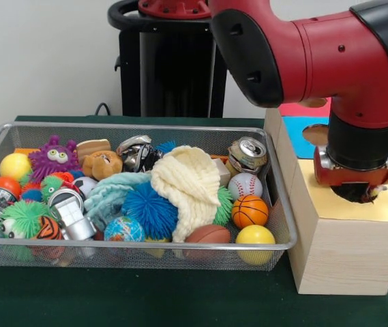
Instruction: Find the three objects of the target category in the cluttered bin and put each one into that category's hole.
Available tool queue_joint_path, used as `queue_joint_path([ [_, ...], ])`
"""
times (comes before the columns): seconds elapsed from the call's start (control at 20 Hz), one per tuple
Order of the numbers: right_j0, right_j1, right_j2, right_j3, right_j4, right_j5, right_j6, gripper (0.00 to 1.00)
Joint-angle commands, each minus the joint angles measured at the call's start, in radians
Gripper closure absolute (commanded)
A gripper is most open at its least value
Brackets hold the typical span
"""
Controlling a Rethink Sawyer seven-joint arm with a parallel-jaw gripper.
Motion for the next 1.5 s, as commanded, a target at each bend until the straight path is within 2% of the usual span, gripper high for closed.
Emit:
queue_joint_path([
  [0.05,0.034,0.013,0.008,0.044,-0.096,0.051,-0.078,1.00],
  [0.2,0.084,-0.078,-0.043,-0.005,-0.109,0.111,-0.018,1.00],
  [0.3,0.108,-0.102,-0.062,-0.049,-0.115,0.156,0.002,1.00],
  [0.5,0.137,-0.103,-0.081,-0.099,-0.130,0.180,0.029,1.00],
  [0.9,0.151,-0.124,-0.087,-0.106,-0.113,0.225,0.026,1.00],
  [1.3,0.175,-0.136,-0.118,-0.144,-0.144,0.264,0.029,1.00],
  [1.5,0.181,-0.113,-0.124,-0.159,-0.158,0.234,0.027,1.00],
])
